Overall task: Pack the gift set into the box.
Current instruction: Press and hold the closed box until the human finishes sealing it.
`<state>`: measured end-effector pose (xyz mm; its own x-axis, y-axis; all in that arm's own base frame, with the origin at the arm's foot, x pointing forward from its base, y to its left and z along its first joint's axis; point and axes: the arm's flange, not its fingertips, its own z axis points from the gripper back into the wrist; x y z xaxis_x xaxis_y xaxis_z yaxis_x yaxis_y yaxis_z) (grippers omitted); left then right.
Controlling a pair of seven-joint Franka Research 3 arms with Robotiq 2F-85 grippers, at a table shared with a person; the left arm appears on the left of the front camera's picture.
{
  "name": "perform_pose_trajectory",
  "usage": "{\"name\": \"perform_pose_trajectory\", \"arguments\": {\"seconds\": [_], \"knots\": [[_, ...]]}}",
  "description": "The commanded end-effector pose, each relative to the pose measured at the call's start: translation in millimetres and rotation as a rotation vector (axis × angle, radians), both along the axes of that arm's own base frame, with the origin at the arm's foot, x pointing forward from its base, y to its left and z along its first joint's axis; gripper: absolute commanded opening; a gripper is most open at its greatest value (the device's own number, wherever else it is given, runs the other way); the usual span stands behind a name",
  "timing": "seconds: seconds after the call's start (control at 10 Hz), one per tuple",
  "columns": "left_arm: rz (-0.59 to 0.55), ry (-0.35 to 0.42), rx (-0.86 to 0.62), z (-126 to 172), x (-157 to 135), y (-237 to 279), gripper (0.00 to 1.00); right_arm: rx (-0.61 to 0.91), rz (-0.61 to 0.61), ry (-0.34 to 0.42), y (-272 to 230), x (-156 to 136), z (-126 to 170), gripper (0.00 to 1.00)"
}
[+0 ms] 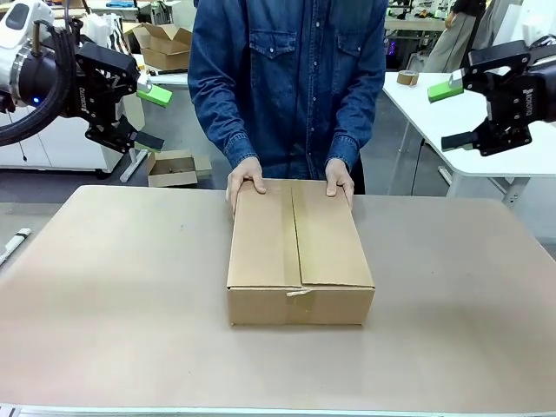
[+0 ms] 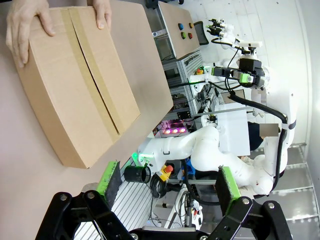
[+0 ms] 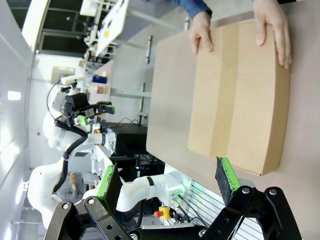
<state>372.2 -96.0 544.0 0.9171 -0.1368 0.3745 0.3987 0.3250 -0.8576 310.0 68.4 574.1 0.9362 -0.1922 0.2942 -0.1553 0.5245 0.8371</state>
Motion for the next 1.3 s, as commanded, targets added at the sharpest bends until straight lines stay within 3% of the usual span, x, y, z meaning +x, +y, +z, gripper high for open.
{"name": "perform_pose_trajectory", "arguments": {"seconds": [0.0, 0.2, 0.3, 0.5, 0.6, 0.7, 0.8, 0.9, 1.0, 1.1, 1.2], "knots": [[0.007, 0.009, -0.021, 2.1, -1.7, -1.0, 1.00, 0.014, 0.014, -0.028, 3.4, 3.8, 1.3, 1.00], [0.000, 0.000, 0.000, 0.0, 0.0, 0.0, 1.00, 0.000, 0.000, 0.000, 0.0, 0.0, 0.0, 1.00], [-0.067, -0.124, -0.028, 1.4, 3.8, -30.1, 1.00, -0.006, 0.170, 0.009, 17.6, 16.1, -6.7, 1.00], [-0.279, -0.294, -0.152, -11.0, 3.9, -100.1, 1.00, 0.070, 0.605, -0.077, 74.7, 40.6, -29.6, 1.00], [-0.445, -0.396, -0.163, -16.2, 2.0, -108.1, 1.00, 0.051, 0.889, -0.199, 85.4, 39.2, -38.6, 1.00], [-0.591, -0.445, -0.142, -21.6, 5.5, -90.4, 1.00, -0.164, 0.997, -0.377, 70.0, 35.8, -47.6, 1.00], [-0.643, -0.578, -0.181, -31.1, 7.0, -58.9, 1.00, -0.124, 1.015, -0.624, 47.6, 26.1, -47.9, 1.00], [-0.547, -0.613, -0.033, -45.0, 9.0, -43.2, 1.00, -0.137, 0.909, -0.718, 39.6, 24.9, -48.5, 1.00], [-0.522, -0.655, 0.002, -58.5, 11.7, -49.4, 1.00, -0.181, 0.810, -0.760, 38.4, 30.7, -50.9, 1.00], [-0.404, -0.605, 0.023, -55.2, 18.1, -58.9, 1.00, -0.330, 0.470, -0.716, 40.8, 46.3, -49.4, 1.00], [-0.583, -0.593, -0.038, -48.0, 7.8, -49.3, 1.00, -0.201, 0.849, -0.504, 46.6, 29.5, -43.9, 1.00]]}}
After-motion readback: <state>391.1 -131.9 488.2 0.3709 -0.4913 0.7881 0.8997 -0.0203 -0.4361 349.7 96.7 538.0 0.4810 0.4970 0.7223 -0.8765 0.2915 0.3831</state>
